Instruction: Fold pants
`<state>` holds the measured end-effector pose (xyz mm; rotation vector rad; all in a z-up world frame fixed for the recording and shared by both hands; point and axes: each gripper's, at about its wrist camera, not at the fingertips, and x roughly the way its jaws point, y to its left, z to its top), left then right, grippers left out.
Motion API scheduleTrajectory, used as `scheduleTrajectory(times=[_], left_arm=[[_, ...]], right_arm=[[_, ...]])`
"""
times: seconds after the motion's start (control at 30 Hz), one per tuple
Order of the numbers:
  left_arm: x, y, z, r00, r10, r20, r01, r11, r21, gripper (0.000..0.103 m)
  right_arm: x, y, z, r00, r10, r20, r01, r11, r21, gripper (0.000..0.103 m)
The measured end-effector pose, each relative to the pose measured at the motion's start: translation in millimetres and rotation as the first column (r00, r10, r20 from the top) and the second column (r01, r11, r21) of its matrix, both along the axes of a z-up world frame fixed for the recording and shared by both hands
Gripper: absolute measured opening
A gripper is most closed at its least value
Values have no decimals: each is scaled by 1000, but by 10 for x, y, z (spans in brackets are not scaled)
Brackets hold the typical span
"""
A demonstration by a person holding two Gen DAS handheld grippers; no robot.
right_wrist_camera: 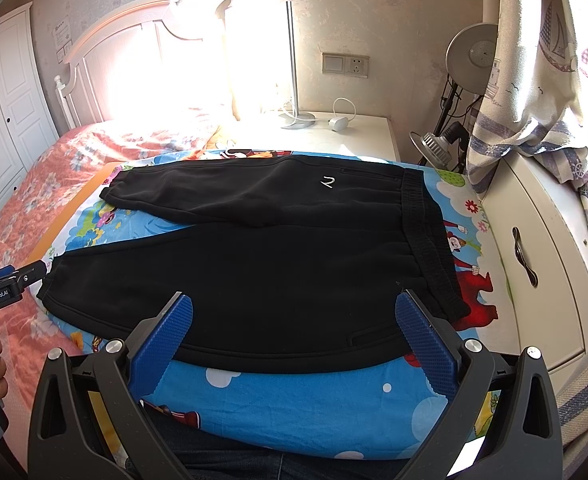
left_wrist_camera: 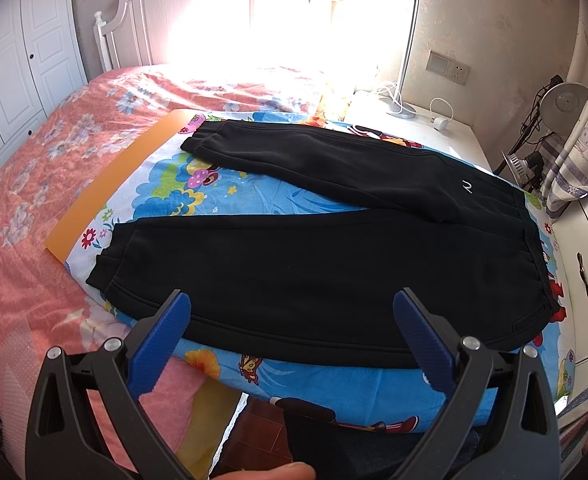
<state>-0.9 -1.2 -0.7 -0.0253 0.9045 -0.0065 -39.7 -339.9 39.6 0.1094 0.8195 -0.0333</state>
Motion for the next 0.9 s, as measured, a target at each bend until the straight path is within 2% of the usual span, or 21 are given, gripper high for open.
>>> scheduleTrajectory(times=[0.6, 0.8, 0.9], left_arm=[[4, -32, -6, 1000, 3, 4, -3, 1000, 13, 101], [26, -41, -42, 1000, 5, -2, -5, 1000, 10, 101], [34, -23, -53, 1000, 1, -1, -1, 1000, -3, 101]], right_arm=[[0, -6, -23, 1000, -4, -5, 4, 1000, 6, 98], [44, 24, -41, 1000, 27, -7, -27, 1000, 0, 98], [105, -46, -91, 998, 57, -26, -56, 998, 37, 98]])
